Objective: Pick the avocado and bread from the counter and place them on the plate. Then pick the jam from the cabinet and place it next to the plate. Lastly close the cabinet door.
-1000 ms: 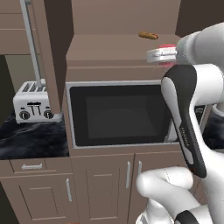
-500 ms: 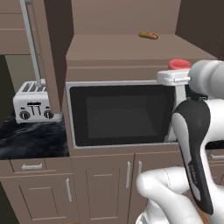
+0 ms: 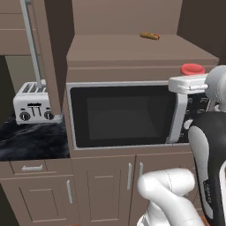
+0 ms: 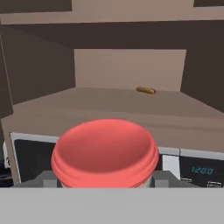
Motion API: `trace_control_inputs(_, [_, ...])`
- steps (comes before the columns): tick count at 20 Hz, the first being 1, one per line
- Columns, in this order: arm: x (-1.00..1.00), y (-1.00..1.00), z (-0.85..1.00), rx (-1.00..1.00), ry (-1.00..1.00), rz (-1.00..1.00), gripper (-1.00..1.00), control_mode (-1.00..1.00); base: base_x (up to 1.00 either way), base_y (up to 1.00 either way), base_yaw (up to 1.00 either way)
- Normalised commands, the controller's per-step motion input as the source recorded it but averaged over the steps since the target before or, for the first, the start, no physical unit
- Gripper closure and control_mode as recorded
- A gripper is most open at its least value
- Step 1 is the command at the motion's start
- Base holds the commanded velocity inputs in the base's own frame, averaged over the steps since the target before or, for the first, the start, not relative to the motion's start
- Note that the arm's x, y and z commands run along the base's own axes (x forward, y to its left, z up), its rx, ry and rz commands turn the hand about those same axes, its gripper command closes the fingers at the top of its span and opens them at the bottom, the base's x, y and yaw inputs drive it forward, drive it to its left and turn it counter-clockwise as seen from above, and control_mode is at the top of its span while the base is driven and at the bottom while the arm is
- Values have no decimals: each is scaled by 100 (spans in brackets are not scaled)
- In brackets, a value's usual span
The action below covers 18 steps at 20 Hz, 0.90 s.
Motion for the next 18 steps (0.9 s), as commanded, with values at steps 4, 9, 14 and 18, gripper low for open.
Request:
trace_control_inputs(4, [-27,-2,0,0,10,0,100,-100,0,0,0])
trace_control_inputs(9, [-24,-1,0,0,8,0,100,-100,0,0,0])
trace_control_inputs(14, [0,0,0,0,0,0,100,100,-48,-13,0])
trace_control_inputs(18, [0,0,0,0,0,0,100,100,-91,-24,0])
